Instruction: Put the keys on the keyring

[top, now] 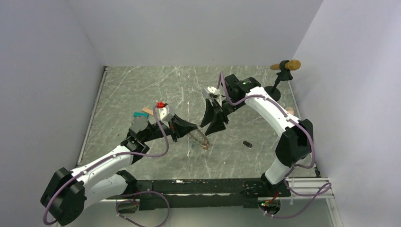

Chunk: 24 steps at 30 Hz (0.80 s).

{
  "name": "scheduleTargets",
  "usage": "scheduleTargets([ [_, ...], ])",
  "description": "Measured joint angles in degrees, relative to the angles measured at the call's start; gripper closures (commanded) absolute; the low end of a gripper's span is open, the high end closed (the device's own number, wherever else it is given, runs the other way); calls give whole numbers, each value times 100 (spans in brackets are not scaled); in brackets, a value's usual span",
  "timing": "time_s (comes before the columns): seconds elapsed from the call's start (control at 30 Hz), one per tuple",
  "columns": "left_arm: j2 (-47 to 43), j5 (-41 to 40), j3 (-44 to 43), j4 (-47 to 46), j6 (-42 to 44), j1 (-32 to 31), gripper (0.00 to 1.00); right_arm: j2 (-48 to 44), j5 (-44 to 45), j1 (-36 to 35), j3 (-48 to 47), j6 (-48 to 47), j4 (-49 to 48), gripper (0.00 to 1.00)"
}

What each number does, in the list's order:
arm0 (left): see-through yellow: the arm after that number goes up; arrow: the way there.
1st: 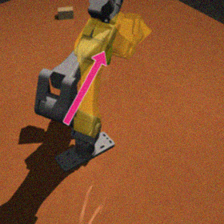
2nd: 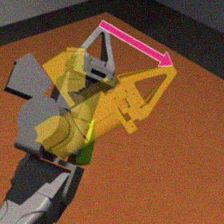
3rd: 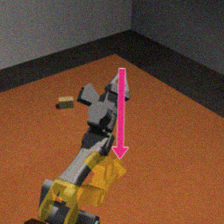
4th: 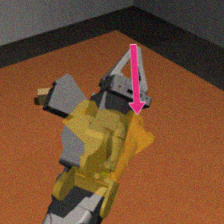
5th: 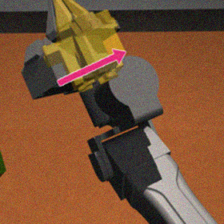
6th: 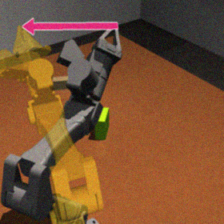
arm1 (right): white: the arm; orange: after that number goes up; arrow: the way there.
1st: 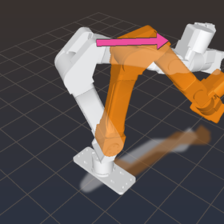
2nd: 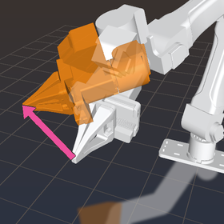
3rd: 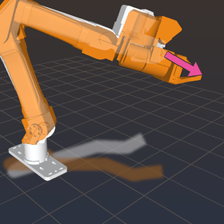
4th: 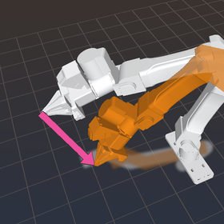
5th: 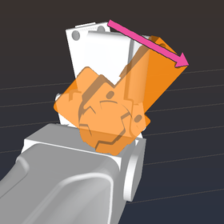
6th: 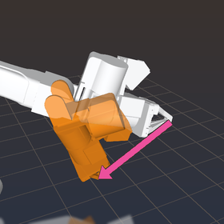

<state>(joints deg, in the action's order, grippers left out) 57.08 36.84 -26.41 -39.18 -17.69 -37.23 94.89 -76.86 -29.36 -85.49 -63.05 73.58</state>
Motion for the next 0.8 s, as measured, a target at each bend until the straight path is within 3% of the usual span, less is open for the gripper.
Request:
scheduleTargets([
  [0.47,-116,-48,0,81,-4,-35,100,-7,284,-22,-195,223,-83,50],
  [0.63,13,-48,0,46,-44,-52,100,-7,229,-90,-195,232,-81,54],
  [0.8,57,-44,0,33,-94,-81,100,0,223,-177,-195,243,-83,65],
])
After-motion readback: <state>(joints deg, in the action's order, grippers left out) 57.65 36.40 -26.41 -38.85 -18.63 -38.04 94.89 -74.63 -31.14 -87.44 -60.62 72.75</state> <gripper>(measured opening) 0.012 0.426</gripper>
